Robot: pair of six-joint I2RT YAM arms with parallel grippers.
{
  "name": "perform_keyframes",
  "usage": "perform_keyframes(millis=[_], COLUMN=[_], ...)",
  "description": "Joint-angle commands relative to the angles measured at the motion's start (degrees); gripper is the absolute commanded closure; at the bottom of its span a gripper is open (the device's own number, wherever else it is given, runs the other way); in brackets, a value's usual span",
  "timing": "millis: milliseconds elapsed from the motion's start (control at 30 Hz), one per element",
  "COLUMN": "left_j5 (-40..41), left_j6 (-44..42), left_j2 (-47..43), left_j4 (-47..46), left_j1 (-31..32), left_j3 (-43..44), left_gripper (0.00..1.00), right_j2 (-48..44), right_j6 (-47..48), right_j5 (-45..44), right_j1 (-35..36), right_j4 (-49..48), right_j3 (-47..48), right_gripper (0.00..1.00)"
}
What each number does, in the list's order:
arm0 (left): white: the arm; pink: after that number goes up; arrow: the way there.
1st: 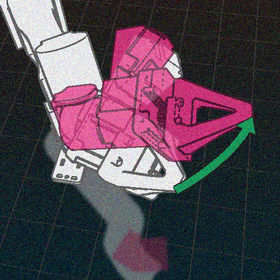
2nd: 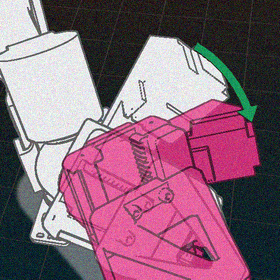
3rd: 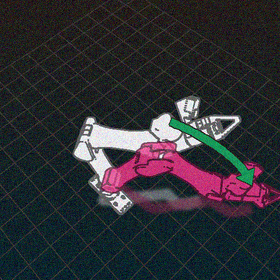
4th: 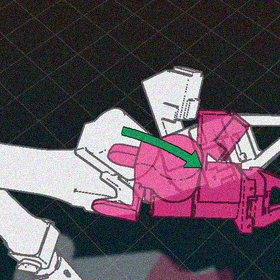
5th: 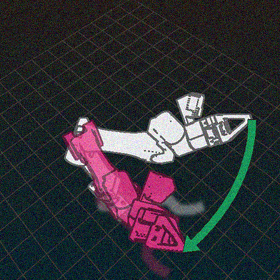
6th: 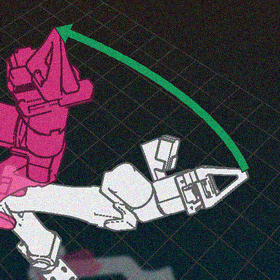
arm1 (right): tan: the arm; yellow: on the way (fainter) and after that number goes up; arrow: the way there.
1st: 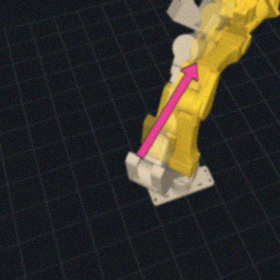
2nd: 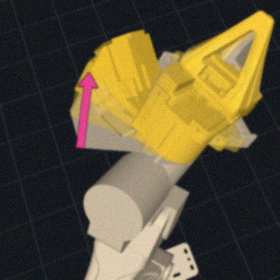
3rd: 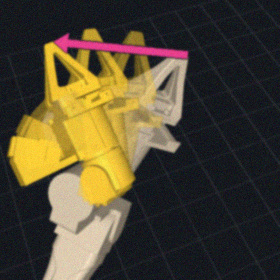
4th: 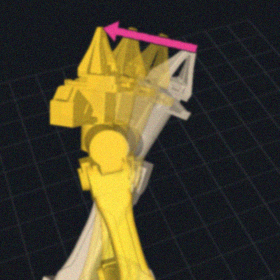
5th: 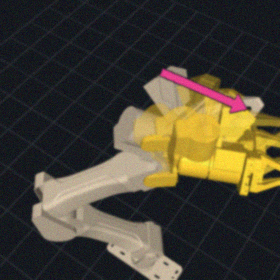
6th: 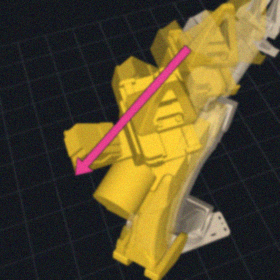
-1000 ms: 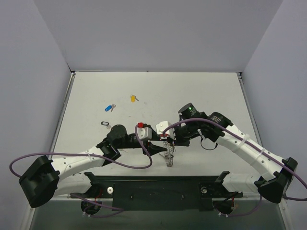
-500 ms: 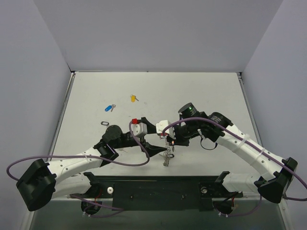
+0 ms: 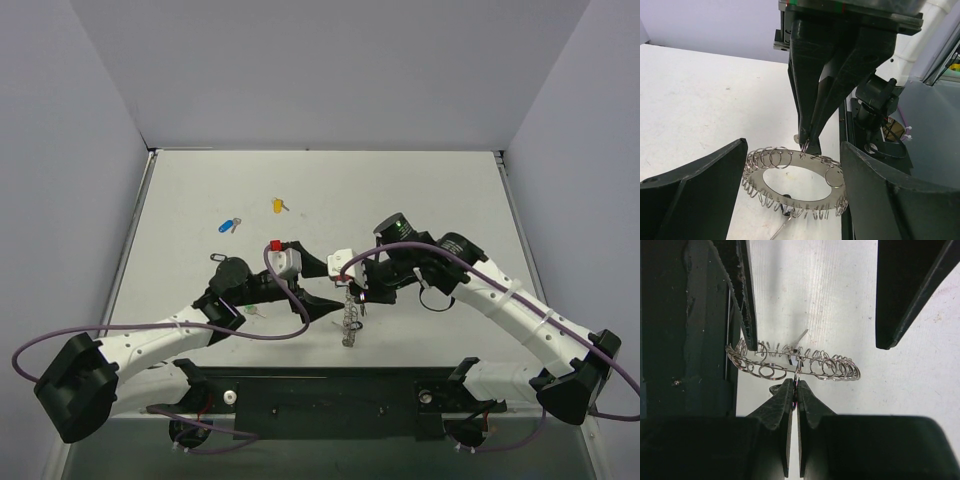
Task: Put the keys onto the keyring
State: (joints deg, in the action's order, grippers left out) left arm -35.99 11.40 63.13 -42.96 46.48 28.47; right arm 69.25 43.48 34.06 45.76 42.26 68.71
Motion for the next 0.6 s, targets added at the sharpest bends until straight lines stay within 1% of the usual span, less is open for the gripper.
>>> perform_keyframes(millis=[0, 267, 300, 400, 467, 533, 567], left_j5=[-2.33, -2.42, -2.51, -2.24, -2.59, -2.25, -1.98], left_j6=[0.55, 2.40, 2.40, 0.82, -0.06, -0.85, -2.59], left_j2=[0.59, 1.64, 1.73, 2.26, 2.87, 3.31, 3.14], left_j4=[-0.46, -2.83, -2.74, -1.44, -0.03, 0.51, 0.77], left_j1=[-0.16, -1.48, -1.91, -2.18, -2.01, -1.48, -0.78], left_j3=[3.17, 2.91, 3.00, 3.61, 4.57, 5.02, 5.19], left_gripper=[0.15, 0.16, 0.17, 0.28, 0.32, 0.32, 0.32], right_j2=[-1.23, -1.75, -1.84, -2.19, -2.46, -2.90, -3.07], right_j6=[-0.24, -0.68, -0.68, -0.77, -0.94, -1.12, -1.12], right_j5=[2.23, 3.20, 3.29, 3.29, 3.29, 3.20, 3.20], right_j1=[-1.11, -2.25, -2.25, -2.25, -2.43, -2.60, -2.69], right_j4=[1.16, 1.25, 1.33, 1.25, 1.25, 1.25, 1.25], right_j3=[2.40, 2.57, 2.48, 2.22, 2.22, 2.13, 2.13], right_gripper=[1.00, 1.00, 1.00, 1.00, 1.00, 1.00, 1.00])
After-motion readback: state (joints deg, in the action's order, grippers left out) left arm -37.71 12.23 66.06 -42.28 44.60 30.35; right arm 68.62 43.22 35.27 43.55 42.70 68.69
